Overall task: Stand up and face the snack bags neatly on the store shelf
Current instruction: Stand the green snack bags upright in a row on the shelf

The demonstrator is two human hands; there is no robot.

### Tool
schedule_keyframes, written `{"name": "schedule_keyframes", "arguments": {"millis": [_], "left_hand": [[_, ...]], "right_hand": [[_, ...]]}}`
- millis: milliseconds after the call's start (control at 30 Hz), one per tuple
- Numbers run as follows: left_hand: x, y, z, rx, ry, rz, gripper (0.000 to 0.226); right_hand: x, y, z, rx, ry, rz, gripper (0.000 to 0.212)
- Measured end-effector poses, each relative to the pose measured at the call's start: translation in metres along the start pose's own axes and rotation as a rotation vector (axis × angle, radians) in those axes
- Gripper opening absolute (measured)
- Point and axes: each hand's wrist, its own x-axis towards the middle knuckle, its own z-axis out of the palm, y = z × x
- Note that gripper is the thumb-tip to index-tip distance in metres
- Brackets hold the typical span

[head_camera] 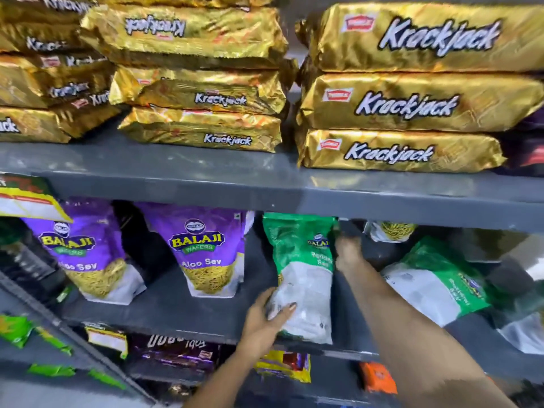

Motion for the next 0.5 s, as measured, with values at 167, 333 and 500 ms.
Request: {"name": "schedule_keyframes", "arguments": {"millis": [167, 333, 500], "left_hand": [[-0.001, 0.002, 0.0, 0.018, -0.076, 0.125, 0.064], [0.03, 0.011, 0.009, 0.19, -0.156, 0.141, 0.102], [0.048, 0.019, 0.013, 0.347, -0.13, 0.151, 0.096]], "right_hand": [[-0.021, -0.029, 0.014, 0.535, 0.025, -0.24, 0.033], [-0.055, -0.065, 0.012, 0.628, -0.063, -0.299, 0.024], [-0.052, -0.055, -0.007, 0.625, -0.092, -0.387, 0.032]]}}
